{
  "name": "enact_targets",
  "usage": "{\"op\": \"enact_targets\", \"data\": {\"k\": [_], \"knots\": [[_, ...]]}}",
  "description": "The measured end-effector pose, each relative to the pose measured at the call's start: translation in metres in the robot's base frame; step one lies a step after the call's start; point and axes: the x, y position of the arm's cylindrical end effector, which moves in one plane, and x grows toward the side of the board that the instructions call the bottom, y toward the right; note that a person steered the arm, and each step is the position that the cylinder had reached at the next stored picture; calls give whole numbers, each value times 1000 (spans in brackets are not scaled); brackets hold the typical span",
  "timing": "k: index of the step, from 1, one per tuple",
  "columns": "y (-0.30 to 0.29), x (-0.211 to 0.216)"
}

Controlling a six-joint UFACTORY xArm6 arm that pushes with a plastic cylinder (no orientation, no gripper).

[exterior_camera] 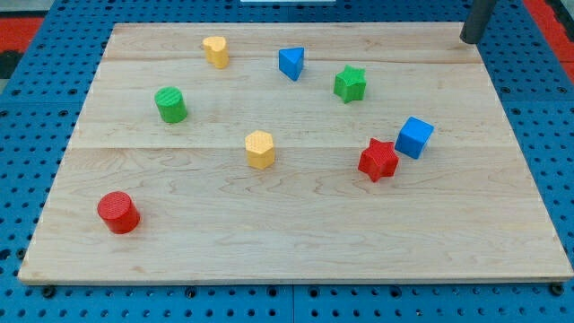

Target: Move the red star to the top left corner of the board

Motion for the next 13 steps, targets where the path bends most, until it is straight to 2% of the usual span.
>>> {"op": "enact_targets", "data": {"k": [1,3,4,5,6,7,8,9,10,11,12,13], "knots": [[0,1],[-104,62],[-60,134],[11,185],[-39,250],[-161,246],[-193,227],[-201,249],[-243,241],[-257,165],[-264,131],[-234,195]]}}
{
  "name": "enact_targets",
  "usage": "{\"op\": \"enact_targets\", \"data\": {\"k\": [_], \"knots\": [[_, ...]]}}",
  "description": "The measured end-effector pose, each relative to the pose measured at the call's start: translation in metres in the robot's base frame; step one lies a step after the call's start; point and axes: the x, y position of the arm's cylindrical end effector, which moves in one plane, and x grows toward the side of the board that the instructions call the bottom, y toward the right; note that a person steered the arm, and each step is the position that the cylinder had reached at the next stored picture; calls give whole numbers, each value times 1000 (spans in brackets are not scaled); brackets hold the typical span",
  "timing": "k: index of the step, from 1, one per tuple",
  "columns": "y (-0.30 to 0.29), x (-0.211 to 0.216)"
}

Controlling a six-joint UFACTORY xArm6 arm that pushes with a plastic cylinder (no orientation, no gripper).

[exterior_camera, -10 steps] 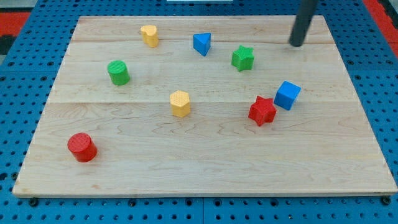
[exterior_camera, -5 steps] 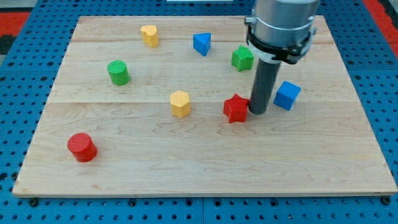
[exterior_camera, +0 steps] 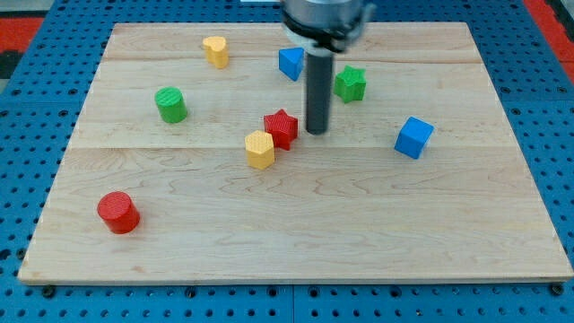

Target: Move the red star to the top left corner of the board

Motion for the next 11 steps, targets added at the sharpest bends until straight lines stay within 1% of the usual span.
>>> {"op": "enact_targets", "data": {"k": [1,2,3,4,5,6,7,8,9,10,11], "knots": [[-25,17],[-100,-21],[-112,-82],[-124,-80],[-177,-95],[-241,-147],[-227,-103],[-274,-77],[-283,-111],[-267,-130],[-236,-131]]}}
